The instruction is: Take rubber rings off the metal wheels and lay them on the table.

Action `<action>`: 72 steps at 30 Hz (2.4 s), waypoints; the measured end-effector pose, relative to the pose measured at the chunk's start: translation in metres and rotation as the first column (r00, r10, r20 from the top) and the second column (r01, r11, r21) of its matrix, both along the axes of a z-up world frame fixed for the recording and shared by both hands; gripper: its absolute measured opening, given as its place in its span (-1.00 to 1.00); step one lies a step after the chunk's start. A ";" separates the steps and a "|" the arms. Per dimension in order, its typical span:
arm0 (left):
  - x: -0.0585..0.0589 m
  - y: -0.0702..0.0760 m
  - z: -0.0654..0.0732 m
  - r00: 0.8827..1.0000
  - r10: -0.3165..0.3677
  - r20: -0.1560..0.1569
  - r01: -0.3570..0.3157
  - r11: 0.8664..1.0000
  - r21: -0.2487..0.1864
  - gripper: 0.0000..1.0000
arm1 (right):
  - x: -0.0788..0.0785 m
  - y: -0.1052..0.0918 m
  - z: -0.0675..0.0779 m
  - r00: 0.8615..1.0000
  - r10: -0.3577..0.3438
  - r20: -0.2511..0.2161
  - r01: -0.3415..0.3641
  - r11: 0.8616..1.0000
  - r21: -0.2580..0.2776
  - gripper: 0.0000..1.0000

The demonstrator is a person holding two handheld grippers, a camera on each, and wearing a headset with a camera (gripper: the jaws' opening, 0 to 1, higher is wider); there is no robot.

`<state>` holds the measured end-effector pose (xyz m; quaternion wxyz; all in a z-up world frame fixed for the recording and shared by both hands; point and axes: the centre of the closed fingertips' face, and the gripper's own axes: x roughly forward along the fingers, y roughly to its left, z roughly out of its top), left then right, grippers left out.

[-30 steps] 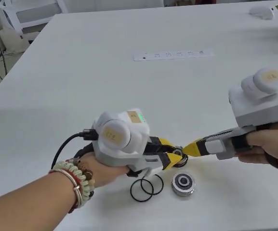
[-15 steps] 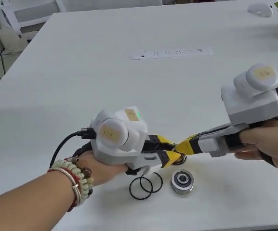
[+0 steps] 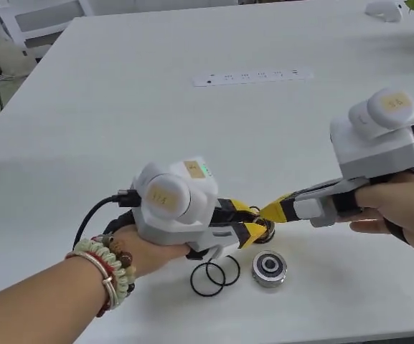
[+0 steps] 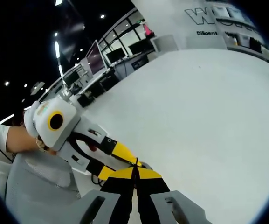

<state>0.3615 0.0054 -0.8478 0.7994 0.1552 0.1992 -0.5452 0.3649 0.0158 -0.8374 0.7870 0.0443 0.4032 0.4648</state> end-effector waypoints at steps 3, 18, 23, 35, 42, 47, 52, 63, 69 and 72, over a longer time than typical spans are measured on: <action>-0.001 0.000 0.001 1.000 0.003 -0.015 -0.002 1.000 0.011 -0.71 | 0.001 -0.002 -0.002 1.000 -0.012 -0.011 0.012 1.000 -0.006 -1.00; -0.001 0.003 0.040 0.999 -0.037 0.012 0.037 0.999 -0.019 -0.54 | -0.001 -0.004 -0.006 0.999 -0.024 -0.025 0.023 0.999 -0.026 -1.00; -0.009 0.009 0.050 0.997 -0.082 0.011 0.082 0.996 0.016 -0.27 | -0.002 -0.003 0.002 0.999 -0.039 -0.029 0.039 0.999 -0.001 -1.00; -0.018 0.046 0.082 0.998 -0.044 0.046 0.044 0.999 0.005 -0.08 | -0.006 0.004 0.013 1.000 -0.022 -0.015 0.022 0.999 0.026 -1.00; -0.026 0.082 0.093 0.997 0.029 0.065 -0.030 0.999 0.014 0.10 | -0.007 0.005 0.019 1.000 -0.019 -0.009 0.019 0.999 0.042 -1.00; -0.032 0.114 0.100 0.990 0.109 0.089 -0.112 0.994 0.020 0.19 | -0.002 0.008 0.034 0.999 -0.047 -0.003 0.047 0.992 0.113 -1.00; -0.039 0.134 0.111 0.978 0.182 0.098 -0.181 0.983 -0.020 0.23 | 0.001 0.006 0.043 0.998 -0.069 -0.006 0.069 0.986 0.152 -1.00; -0.059 0.174 0.106 0.949 0.305 0.084 -0.303 0.952 -0.036 0.30 | -0.002 0.015 0.056 0.998 -0.060 -0.006 0.060 0.975 0.214 -1.00; -0.071 0.192 0.096 0.927 0.369 0.059 -0.368 0.929 -0.033 0.32 | -0.008 0.023 0.061 0.999 -0.033 -0.012 0.035 0.970 0.242 -1.00; -0.075 0.197 0.094 0.914 0.403 0.053 -0.401 0.915 -0.047 0.33 | -0.012 0.028 0.061 1.000 -0.013 -0.013 0.016 0.969 0.247 -1.00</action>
